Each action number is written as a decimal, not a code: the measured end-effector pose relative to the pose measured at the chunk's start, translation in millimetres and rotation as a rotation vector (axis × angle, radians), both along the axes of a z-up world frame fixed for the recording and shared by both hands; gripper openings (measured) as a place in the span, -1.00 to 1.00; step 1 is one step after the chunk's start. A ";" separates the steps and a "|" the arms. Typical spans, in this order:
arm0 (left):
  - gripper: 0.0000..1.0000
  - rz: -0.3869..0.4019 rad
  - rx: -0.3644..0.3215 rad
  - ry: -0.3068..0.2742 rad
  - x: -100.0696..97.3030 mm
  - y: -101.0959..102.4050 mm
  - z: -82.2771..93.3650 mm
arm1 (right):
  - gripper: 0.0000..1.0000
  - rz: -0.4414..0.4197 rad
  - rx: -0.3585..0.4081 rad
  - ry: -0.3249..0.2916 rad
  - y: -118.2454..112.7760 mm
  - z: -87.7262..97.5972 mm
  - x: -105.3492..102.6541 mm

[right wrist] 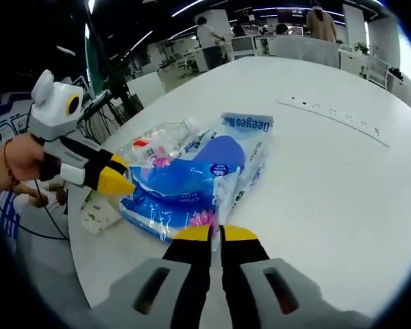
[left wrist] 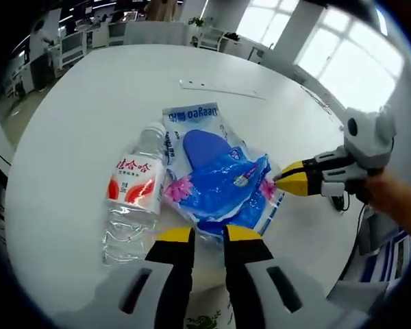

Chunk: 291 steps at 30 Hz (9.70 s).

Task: Arrange the tabletop items into an orderly group along one side of the table until the central work area is clear of visible clutter.

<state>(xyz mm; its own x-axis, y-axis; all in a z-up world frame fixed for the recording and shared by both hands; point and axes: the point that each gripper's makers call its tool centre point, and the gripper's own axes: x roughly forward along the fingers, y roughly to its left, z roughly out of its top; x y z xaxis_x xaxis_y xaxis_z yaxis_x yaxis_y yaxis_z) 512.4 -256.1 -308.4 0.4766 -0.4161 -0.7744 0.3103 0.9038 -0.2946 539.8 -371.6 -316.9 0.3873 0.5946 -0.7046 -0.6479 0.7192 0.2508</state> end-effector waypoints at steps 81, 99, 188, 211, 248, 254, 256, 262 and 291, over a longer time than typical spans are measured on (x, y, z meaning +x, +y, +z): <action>-0.98 -0.268 -0.106 -0.226 -37.1 -157.5 122.4 | -1.00 -0.256 0.013 -0.245 -156.8 129.7 -70.8; -0.98 -0.380 -0.125 -0.234 -46.3 -217.3 129.2 | -1.00 -0.354 -0.006 -0.268 -214.5 138.6 -89.4; -1.00 -0.397 -0.206 -0.045 65.4 -376.3 -12.1 | -1.00 -0.535 -0.080 -0.104 -367.6 9.5 6.7; -0.96 -0.391 -0.202 -0.032 67.5 -374.3 -21.6 | -0.97 -0.557 -0.069 -0.071 -371.2 -3.1 6.7; -0.39 -0.407 -0.208 -0.038 57.5 -366.3 -4.5 | -0.53 -0.573 -0.058 -0.066 -369.4 7.1 -12.8; -0.36 -0.409 -0.208 -0.047 54.0 -362.5 2.7 | -0.43 -0.569 -0.052 -0.067 -367.4 14.2 -19.8; -0.33 -0.407 -0.209 -0.054 53.2 -360.8 6.5 | -0.40 -0.577 -0.025 -0.066 -363.7 18.1 -22.3; -0.19 -0.422 -0.194 -0.070 48.7 -355.4 14.0 | -0.32 -0.564 -0.025 -0.067 -356.3 24.1 -32.2; -0.05 -0.402 -0.224 -0.137 11.0 -316.4 68.9 | -0.22 -0.515 -0.014 -0.123 -317.7 69.6 -71.8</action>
<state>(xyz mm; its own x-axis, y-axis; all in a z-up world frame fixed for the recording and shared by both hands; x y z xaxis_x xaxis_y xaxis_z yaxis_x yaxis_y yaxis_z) 523.4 -572.5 -239.6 0.3351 -0.7376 -0.5862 0.6720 0.6232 -0.4000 468.0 -689.2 -247.3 0.7071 0.2962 -0.6421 -0.2335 0.9549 0.1834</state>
